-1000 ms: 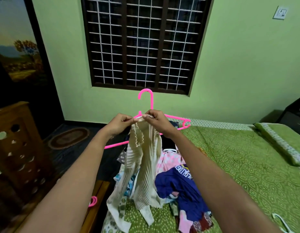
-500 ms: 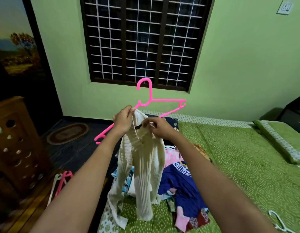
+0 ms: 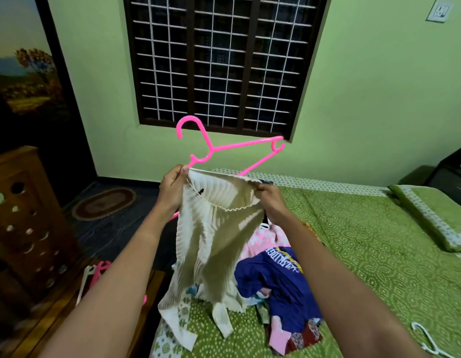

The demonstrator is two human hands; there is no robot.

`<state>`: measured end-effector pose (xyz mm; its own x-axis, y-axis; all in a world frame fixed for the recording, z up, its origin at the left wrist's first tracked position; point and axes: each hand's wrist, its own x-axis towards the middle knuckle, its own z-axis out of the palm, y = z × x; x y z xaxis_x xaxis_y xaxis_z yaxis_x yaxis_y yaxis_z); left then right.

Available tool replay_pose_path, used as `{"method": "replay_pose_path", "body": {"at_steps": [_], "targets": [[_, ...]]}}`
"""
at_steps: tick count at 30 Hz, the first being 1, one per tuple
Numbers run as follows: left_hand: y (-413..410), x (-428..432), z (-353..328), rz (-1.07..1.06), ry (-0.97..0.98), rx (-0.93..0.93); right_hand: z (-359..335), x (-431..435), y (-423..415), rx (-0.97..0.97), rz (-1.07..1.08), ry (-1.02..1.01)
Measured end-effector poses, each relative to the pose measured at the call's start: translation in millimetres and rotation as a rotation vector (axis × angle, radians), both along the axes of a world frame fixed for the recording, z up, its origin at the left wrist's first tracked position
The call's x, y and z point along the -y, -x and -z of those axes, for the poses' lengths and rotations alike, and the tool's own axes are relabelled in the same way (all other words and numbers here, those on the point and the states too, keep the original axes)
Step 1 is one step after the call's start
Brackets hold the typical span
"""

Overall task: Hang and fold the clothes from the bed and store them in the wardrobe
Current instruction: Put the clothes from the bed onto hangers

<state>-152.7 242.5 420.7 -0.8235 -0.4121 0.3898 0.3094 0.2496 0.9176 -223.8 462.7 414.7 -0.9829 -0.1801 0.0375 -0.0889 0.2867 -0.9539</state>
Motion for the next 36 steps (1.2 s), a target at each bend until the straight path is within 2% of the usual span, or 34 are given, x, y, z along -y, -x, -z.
{"method": "replay_pose_path", "body": {"at_steps": [2, 3, 5, 7, 12, 17, 21, 23, 26, 29, 33, 36], "targets": [[-2, 2, 6, 0.0, -0.022, -0.019, -14, -1, 2, -0.095, -0.045, -0.094], [-3, 3, 7, -0.007, -0.029, -0.028, -19, -4, 6, -0.158, -0.043, -0.206], [-6, 5, 7, -0.027, -0.034, -0.042, -25, -12, 19, -0.268, 0.066, -0.495], [-8, 8, 9, -0.026, -0.035, -0.071, -29, -20, 29, -0.297, 0.194, -0.647], [-10, 1, 21, 0.043, 0.02, -0.043, -45, -43, 43, -0.276, 0.331, -0.696], [-14, -7, 32, 0.026, -0.013, -0.025, -55, -70, 50, -0.292, 0.375, -0.53], [-13, -5, 36, 0.013, 0.021, 0.03, -64, -83, 50, -0.397, 0.2, -0.465], [-9, -2, 36, -0.025, 0.048, 0.046, -69, -88, 50, -0.375, 0.084, -0.393], [-4, 4, 36, -0.105, 0.141, 0.08, -74, -96, 48, -0.339, 0.066, -0.294], [-4, 4, 36, -0.176, 0.281, 0.15, -75, -90, 44, -0.406, 0.028, -0.404], [-9, -9, 36, -0.196, 0.357, 0.173, -73, -61, 33, -0.432, -0.064, -0.69], [-12, -16, 34, -0.203, 0.424, 0.216, -66, -34, 25, -0.439, -0.045, -0.8]]}}
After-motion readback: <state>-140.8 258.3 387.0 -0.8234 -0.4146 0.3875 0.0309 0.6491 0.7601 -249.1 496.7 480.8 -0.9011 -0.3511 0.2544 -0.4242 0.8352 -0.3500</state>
